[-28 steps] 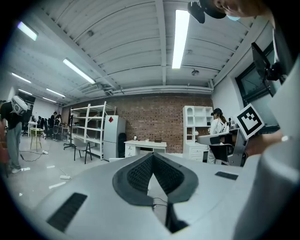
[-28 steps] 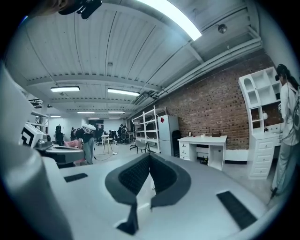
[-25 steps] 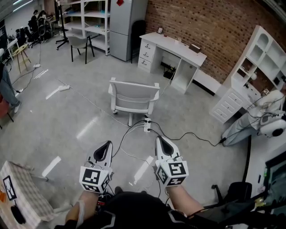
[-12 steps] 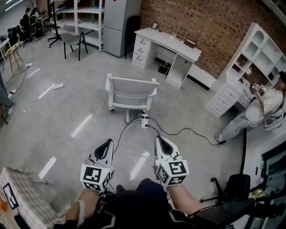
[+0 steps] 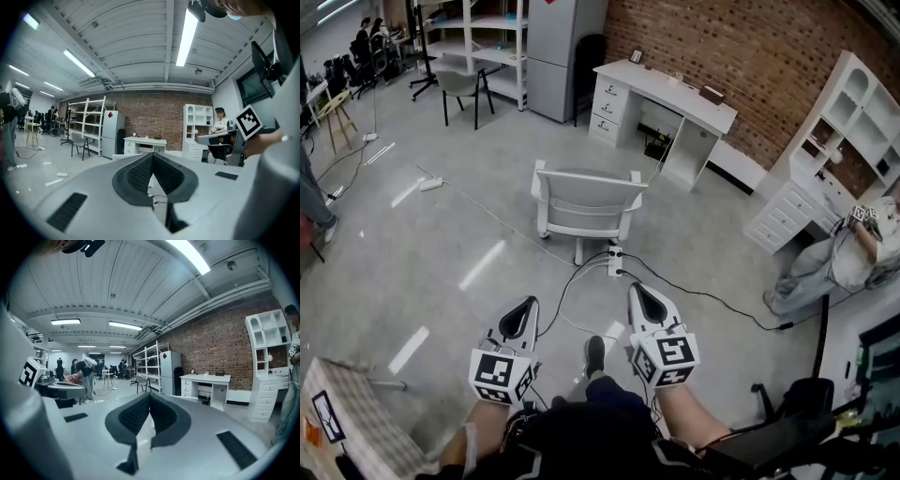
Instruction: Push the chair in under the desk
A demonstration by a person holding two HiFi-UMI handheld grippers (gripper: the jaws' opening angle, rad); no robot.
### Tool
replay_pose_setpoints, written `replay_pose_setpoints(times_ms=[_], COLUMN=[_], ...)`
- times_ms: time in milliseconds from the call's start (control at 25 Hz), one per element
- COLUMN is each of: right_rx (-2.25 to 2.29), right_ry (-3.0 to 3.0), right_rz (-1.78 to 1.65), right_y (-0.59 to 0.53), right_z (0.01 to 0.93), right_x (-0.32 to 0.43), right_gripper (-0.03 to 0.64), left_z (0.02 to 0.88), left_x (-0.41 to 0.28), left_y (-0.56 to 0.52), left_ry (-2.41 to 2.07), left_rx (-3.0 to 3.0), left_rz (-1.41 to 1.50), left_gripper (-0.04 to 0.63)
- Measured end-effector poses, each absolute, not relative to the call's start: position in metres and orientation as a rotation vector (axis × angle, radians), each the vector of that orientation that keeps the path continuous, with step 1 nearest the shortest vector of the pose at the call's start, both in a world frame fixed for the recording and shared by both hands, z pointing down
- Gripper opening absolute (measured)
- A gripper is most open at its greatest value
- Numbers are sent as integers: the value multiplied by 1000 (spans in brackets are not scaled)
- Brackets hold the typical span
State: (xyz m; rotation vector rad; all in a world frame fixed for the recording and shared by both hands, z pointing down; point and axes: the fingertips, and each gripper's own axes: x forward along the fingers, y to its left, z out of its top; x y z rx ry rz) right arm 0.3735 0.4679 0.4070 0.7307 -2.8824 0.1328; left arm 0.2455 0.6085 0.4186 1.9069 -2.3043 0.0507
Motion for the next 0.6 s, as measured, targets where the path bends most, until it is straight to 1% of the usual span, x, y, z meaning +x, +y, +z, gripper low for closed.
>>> replay_pose_setpoints(times_ms=[600], right_rx=[673], right_ry=[-2905], right_rz=[143], right_y=[309], right_z=[408], right_x=[295], right_gripper=[8], left_z=[415], left_x=[173], left_y=[478], left_ry=[-2363], left_rx=[1819], left_rz=[120], left_gripper=[8])
